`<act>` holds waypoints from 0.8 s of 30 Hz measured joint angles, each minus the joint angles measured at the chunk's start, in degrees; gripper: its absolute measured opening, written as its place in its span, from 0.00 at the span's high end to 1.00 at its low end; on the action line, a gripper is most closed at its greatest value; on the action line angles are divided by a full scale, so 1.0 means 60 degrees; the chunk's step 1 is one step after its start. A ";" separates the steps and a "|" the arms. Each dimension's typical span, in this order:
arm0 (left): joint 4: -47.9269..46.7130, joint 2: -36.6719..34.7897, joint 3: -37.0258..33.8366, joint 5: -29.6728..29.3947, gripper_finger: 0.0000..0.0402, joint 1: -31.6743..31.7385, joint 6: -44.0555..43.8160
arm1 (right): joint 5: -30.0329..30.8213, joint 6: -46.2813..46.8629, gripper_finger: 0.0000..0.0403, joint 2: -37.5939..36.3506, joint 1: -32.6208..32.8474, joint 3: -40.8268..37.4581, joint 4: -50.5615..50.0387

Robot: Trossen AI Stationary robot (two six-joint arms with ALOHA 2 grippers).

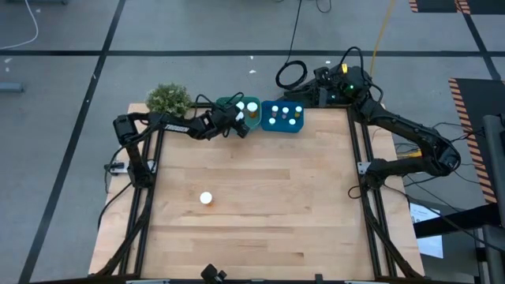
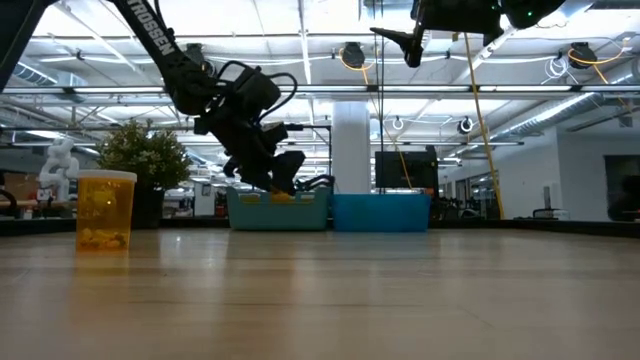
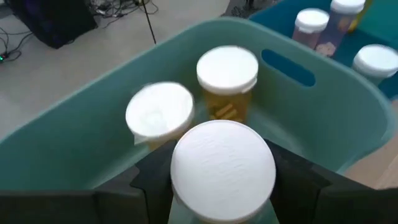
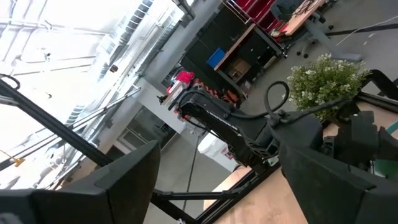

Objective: Pick and place medicine bottles into bin by pill shape (circle, oval)
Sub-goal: Put the large orange capsule bottle into the green bin

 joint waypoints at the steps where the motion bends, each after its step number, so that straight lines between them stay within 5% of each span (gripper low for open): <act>1: 0.0037 -0.0003 0.0001 -0.0002 0.47 0.0000 0.0000 | 0.0000 0.0000 0.21 0.0000 0.0003 0.0000 0.0000; 15: -0.0227 0.0072 0.0002 0.0203 0.29 -0.0105 -0.0133 | 0.0002 -0.0018 0.21 -0.0002 0.0003 0.0000 0.0004; 24: -0.0389 -0.1373 0.0004 -0.0099 0.23 -0.0142 0.0427 | -0.0002 -0.0024 0.21 -0.0001 0.0003 0.0000 0.0004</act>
